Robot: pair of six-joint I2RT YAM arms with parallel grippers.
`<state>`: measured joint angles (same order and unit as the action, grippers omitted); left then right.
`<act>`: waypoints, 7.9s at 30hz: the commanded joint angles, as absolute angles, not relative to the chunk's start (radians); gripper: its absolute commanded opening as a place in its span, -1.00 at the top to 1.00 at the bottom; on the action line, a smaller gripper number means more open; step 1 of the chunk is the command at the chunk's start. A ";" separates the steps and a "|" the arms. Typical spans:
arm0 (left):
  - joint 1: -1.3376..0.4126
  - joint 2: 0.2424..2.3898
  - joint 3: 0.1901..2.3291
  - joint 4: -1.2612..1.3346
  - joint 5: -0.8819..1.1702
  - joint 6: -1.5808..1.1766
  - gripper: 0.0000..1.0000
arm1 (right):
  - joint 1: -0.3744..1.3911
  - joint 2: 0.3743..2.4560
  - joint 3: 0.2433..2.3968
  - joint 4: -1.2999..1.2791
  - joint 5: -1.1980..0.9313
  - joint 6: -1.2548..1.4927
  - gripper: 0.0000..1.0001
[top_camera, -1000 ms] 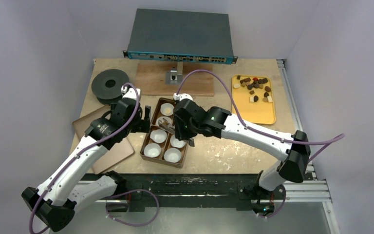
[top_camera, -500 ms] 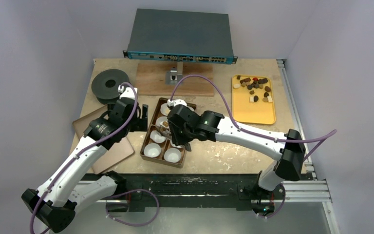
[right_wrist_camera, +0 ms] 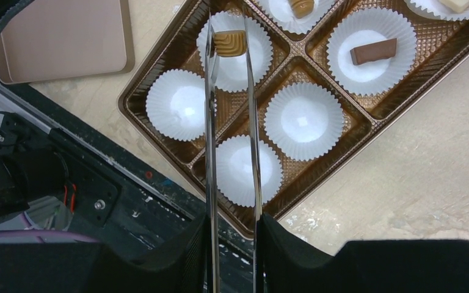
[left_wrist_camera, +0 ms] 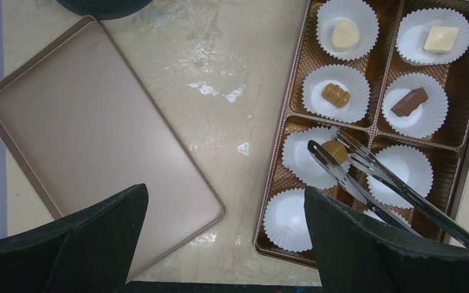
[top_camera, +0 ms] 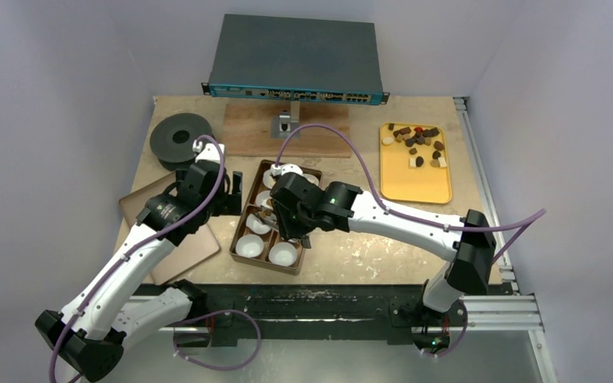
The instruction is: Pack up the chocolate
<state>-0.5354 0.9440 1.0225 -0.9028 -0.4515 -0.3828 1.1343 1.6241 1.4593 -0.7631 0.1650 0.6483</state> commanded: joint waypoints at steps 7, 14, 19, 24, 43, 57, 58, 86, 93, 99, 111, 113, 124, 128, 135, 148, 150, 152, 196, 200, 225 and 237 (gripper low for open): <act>-0.523 0.927 1.019 -0.869 -0.445 -0.392 -1.00 | 1.149 1.606 1.512 -0.757 0.193 0.660 0.15; -0.521 0.924 1.017 -0.866 -0.443 -0.393 -1.00 | 1.149 1.591 1.535 -0.780 0.209 0.679 0.15; -0.521 0.923 1.017 -0.865 -0.437 -0.393 -1.00 | 1.143 1.550 1.543 -0.789 0.235 0.673 0.11; -0.519 0.921 1.016 -0.864 -0.428 -0.393 -1.00 | 1.100 1.515 1.530 -0.820 0.255 0.669 0.11; -0.519 0.911 1.011 -0.853 -0.389 -0.387 -1.00 | 0.520 1.232 1.250 -0.823 0.277 0.564 0.07; -0.520 0.905 1.007 -0.849 -0.375 -0.384 -1.00 | 0.235 1.269 1.156 -0.734 0.288 0.456 0.07; -0.520 0.907 1.006 -0.849 -0.372 -0.385 -1.00 | 0.219 1.274 1.151 -0.724 0.281 0.451 0.07; -0.519 0.928 1.005 -0.842 -0.350 -0.380 -1.00 | 0.092 1.456 1.138 -0.591 0.224 0.462 0.17; -0.519 0.933 1.005 -0.842 -0.350 -0.380 -1.00 | 0.087 1.469 1.140 -0.582 0.229 0.459 0.18; -0.519 0.934 1.005 -0.841 -0.350 -0.380 -1.00 | 0.087 1.501 1.155 -0.573 0.225 0.458 0.22; -0.519 0.939 1.005 -0.844 -0.346 -0.383 -1.00 | 0.087 1.517 1.162 -0.579 0.232 0.449 0.36; -0.520 0.939 1.006 -0.844 -0.345 -0.384 -1.00 | 0.086 1.510 1.164 -0.588 0.227 0.449 0.42; -0.519 0.937 1.005 -0.843 -0.339 -0.388 -1.00 | 0.087 1.397 1.190 -0.669 0.225 0.445 0.52; -0.520 0.937 1.005 -0.842 -0.341 -0.388 -1.00 | 0.087 1.361 1.184 -0.687 0.211 0.442 0.53; -0.519 0.938 1.005 -0.841 -0.339 -0.389 -1.00 | 0.100 1.300 1.179 -0.710 0.159 0.437 0.54; -0.520 0.933 1.005 -0.845 -0.351 -0.390 -1.00 | 0.395 1.245 1.232 -0.773 0.158 0.547 0.55; -0.519 0.933 1.005 -0.844 -0.352 -0.390 -1.00 | 0.446 1.241 1.238 -0.777 0.144 0.563 0.55; -0.520 0.934 1.005 -0.845 -0.354 -0.391 -1.00 | 0.505 1.244 1.248 -0.784 0.138 0.580 0.55; -0.509 0.911 1.008 -0.872 -0.448 -0.422 -1.00 | 1.187 1.573 1.426 -0.665 0.027 0.670 0.43; -0.509 0.911 1.008 -0.873 -0.448 -0.422 -1.00 | 1.189 1.568 1.417 -0.667 0.028 0.671 0.39; -0.503 0.912 1.009 -0.871 -0.448 -0.426 -1.00 | 1.197 1.551 1.420 -0.698 0.059 0.672 0.13; -0.502 0.867 0.998 -0.856 -0.461 -0.433 -1.00 | 1.099 1.467 1.421 -0.759 0.123 0.642 0.10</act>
